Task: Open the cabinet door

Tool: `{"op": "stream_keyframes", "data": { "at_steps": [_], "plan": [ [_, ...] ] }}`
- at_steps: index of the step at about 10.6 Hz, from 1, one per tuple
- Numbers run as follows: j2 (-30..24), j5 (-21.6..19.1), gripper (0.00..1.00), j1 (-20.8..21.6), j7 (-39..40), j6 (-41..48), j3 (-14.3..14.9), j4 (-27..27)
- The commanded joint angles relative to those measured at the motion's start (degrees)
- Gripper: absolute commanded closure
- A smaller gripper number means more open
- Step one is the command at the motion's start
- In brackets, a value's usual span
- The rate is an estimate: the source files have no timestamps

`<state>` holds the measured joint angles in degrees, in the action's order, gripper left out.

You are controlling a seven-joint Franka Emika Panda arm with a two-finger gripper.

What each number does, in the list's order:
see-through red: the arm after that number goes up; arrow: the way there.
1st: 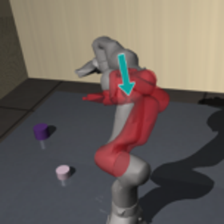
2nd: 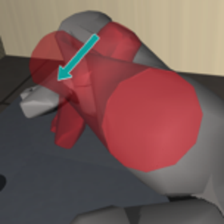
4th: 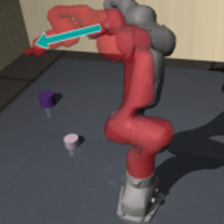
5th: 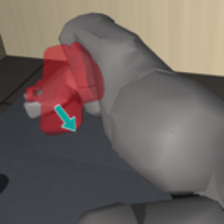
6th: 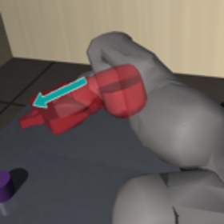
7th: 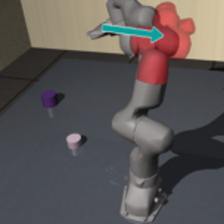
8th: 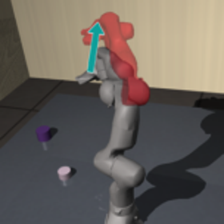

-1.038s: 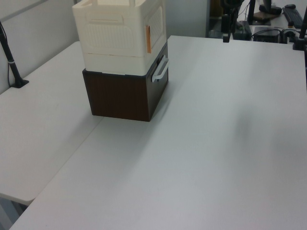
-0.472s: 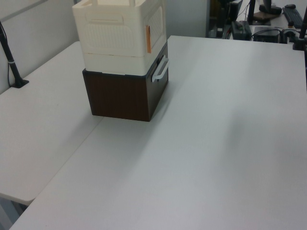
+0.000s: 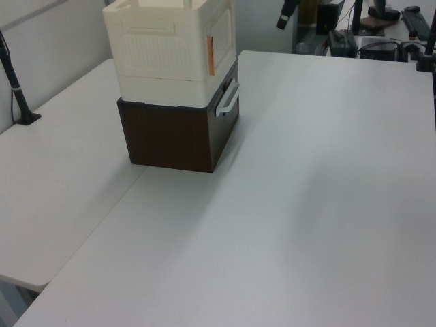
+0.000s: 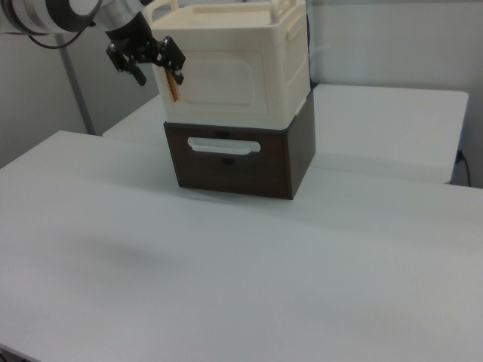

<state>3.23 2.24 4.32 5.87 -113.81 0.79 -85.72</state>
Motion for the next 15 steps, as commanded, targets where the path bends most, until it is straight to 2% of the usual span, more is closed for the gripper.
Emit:
{"op": "stream_keyframes", "data": {
  "at_steps": [1,5,11,12,14,15],
  "plan": [
    [3.52,-0.49,0.0,2.79,0.2,-9.82,0.27,0.73],
    [7.57,0.22,0.16,5.34,-7.09,-19.23,0.27,0.73],
    [11.79,1.97,0.16,5.87,-6.92,-31.71,-0.87,0.73],
    [12.41,1.97,0.19,5.87,-7.01,-33.13,-0.88,0.73],
    [13.46,3.8,0.4,6.4,-6.92,-33.32,-0.88,0.73],
    [13.9,5.12,0.44,6.4,-6.92,-33.32,-0.88,0.73]
  ]
}}
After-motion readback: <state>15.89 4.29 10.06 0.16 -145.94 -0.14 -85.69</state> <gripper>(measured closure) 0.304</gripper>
